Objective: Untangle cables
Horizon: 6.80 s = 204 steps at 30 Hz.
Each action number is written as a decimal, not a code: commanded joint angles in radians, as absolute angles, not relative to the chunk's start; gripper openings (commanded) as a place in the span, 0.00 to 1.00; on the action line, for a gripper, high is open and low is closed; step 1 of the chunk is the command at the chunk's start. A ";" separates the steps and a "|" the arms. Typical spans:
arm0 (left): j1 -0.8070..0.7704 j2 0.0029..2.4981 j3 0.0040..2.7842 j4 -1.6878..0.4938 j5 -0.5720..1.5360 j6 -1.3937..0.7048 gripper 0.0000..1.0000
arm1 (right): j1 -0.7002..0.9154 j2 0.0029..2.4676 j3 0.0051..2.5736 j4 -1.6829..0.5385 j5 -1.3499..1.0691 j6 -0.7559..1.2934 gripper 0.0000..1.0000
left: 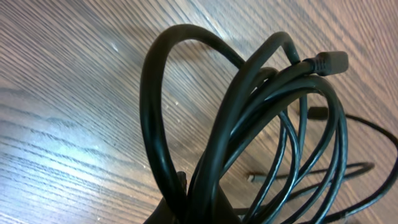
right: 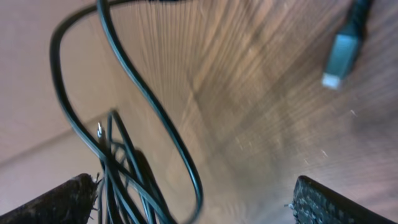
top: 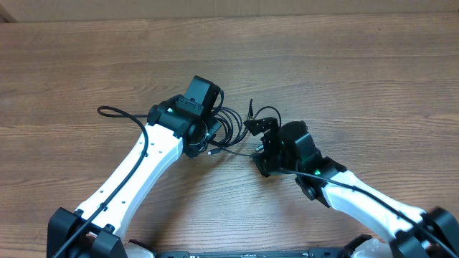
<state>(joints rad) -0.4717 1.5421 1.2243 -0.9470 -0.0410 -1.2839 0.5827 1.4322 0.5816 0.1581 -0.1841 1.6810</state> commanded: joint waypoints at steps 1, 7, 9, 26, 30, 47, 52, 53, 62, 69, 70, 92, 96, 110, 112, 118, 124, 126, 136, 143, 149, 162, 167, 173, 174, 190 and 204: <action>-0.502 1.542 1.253 -0.945 -0.019 -1.261 0.04 | 0.586 1.502 0.590 0.231 -0.119 1.724 1.00; -0.511 1.542 1.253 -0.958 -0.011 -1.185 0.04 | 0.570 1.555 0.590 0.224 -0.057 1.720 0.87; -0.511 1.542 1.253 -0.968 -0.031 -1.190 0.04 | 0.569 1.557 0.590 0.177 -0.059 1.710 0.41; -0.423 1.542 1.253 -0.970 -0.241 -0.974 0.78 | 0.428 1.526 0.592 0.156 -0.372 0.973 0.04; -0.326 1.542 1.254 -0.948 -0.024 -0.750 0.81 | 0.329 1.494 0.617 0.156 -0.525 0.794 0.04; -0.385 1.567 1.210 -0.787 0.237 0.206 0.97 | 0.257 1.489 0.650 0.144 -0.720 0.619 0.04; -0.401 1.641 1.207 -0.775 0.210 0.088 0.96 | 0.256 1.489 0.650 0.144 -0.762 0.596 0.04; -0.401 1.662 1.207 -0.764 0.210 0.058 0.93 | 0.256 1.489 0.650 0.144 -0.770 0.588 0.04; -0.437 1.845 1.207 -0.719 0.301 0.427 1.00 | 0.252 1.489 0.650 0.152 -0.775 0.566 0.04; -0.448 1.890 1.207 -0.612 0.371 0.449 0.96 | 0.251 1.489 0.650 0.152 -0.776 0.567 0.04; -0.448 1.894 1.207 -0.586 0.369 0.449 0.93 | 0.251 1.489 0.650 0.152 -0.776 0.567 0.04; -0.481 2.010 1.207 -0.437 0.500 0.543 0.61 | 0.251 1.489 0.650 0.152 -0.787 0.575 0.04; -0.476 2.010 1.207 -0.439 0.352 0.539 0.04 | 0.251 1.489 0.650 0.167 -0.787 0.575 0.04; -0.280 1.994 1.209 -0.617 -0.423 -0.585 0.04 | 0.251 1.489 0.650 0.109 -0.601 0.628 0.04; -0.230 1.993 1.209 -0.676 -0.360 -0.731 0.04 | 0.251 1.489 0.650 0.062 -0.547 0.628 0.04; -0.079 1.993 1.209 -0.745 -0.053 -0.787 0.04 | 0.232 1.489 0.650 -0.152 -0.325 0.686 0.04; 0.036 1.993 1.209 -0.675 0.458 -0.599 0.04 | 0.175 1.489 0.650 -0.268 -0.252 0.714 0.04; 0.052 1.993 1.209 -0.650 0.574 -0.496 0.05 | 0.168 1.489 0.650 -0.267 -0.262 0.714 0.10; -0.010 1.988 1.209 -0.711 0.604 -0.403 0.67 | 0.169 1.489 0.650 -0.268 -0.309 0.714 0.39; -0.049 1.876 1.214 -0.783 0.585 -0.405 0.69 | 0.169 1.484 0.652 -0.264 -0.388 0.705 0.72; -0.096 1.744 1.214 -0.883 0.458 -0.574 0.58 | 0.169 1.424 0.687 -0.273 -0.496 0.703 1.00; -0.343 1.747 1.211 -0.920 0.250 -0.917 0.40 | 0.169 1.324 0.695 -0.514 -0.471 0.758 1.00; -0.428 1.747 1.210 -0.915 0.201 -1.085 0.51 | 0.169 1.324 0.695 -0.550 -0.456 0.776 1.00; -0.510 1.747 1.184 -0.913 0.144 -1.275 0.40 | 0.169 1.324 0.695 -0.623 -0.427 0.793 1.00; -0.521 1.747 1.174 -0.908 0.130 -1.304 0.31 | 0.169 1.324 0.695 -0.636 -0.427 0.792 1.00; -0.572 1.747 1.048 -0.675 0.006 -1.369 0.54 | 0.169 1.324 0.694 -0.678 -0.501 0.657 0.99; -0.569 1.747 1.048 -0.671 -0.081 -1.369 0.04 | 0.167 1.324 0.766 -0.827 -0.992 0.335 1.00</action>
